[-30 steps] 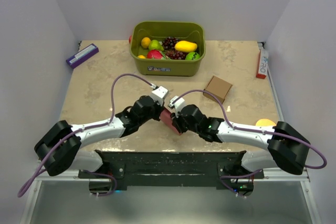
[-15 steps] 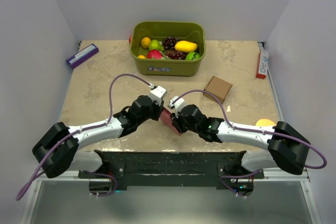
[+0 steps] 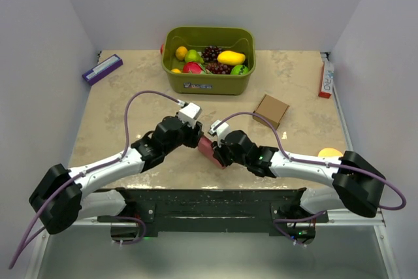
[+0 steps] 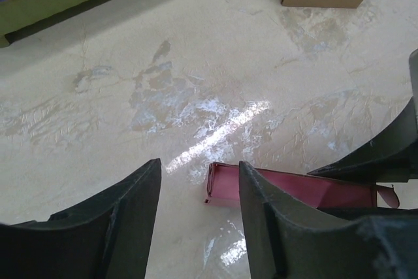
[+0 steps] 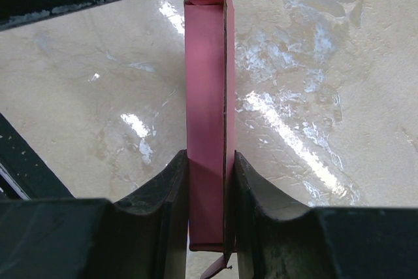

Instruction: Fold the paper box

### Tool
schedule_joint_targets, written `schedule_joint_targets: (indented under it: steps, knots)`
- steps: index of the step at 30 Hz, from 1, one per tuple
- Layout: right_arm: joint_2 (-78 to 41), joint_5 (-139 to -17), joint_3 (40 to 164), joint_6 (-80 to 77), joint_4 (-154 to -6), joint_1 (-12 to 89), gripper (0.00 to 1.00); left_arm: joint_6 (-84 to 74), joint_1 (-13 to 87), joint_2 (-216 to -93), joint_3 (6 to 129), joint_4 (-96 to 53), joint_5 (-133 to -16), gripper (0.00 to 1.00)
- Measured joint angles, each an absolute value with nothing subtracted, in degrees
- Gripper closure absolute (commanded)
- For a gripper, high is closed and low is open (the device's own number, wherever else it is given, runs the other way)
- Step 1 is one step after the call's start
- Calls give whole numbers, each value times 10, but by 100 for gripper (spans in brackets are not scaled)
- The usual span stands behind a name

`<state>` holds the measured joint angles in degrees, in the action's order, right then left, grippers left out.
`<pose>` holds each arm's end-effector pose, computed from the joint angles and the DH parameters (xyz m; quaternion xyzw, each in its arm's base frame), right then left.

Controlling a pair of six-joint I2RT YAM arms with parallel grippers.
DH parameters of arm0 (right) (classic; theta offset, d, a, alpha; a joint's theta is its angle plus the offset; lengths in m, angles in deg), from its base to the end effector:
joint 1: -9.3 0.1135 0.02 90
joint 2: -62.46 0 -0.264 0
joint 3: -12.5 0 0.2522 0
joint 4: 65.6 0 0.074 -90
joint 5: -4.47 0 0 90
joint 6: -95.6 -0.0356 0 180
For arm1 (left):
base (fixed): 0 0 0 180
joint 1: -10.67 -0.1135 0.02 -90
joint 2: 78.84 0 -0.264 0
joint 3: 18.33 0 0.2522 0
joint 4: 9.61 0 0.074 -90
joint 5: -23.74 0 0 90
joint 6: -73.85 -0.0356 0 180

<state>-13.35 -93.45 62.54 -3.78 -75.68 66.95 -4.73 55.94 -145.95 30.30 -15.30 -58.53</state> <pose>0.1491 0.2263 0.1958 -0.3345 0.8235 0.1994 0.4125 0.1837 -0.1786 0.2320 0.2088 0.8120 -0.2076 0.5040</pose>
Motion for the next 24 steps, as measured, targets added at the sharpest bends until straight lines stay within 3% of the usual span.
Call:
schedule_joint_targets:
  steps: [24]
  knots:
    - [-170,-929,648,-31,-745,670,95,-50,522,-1515,306,-160,-638,73]
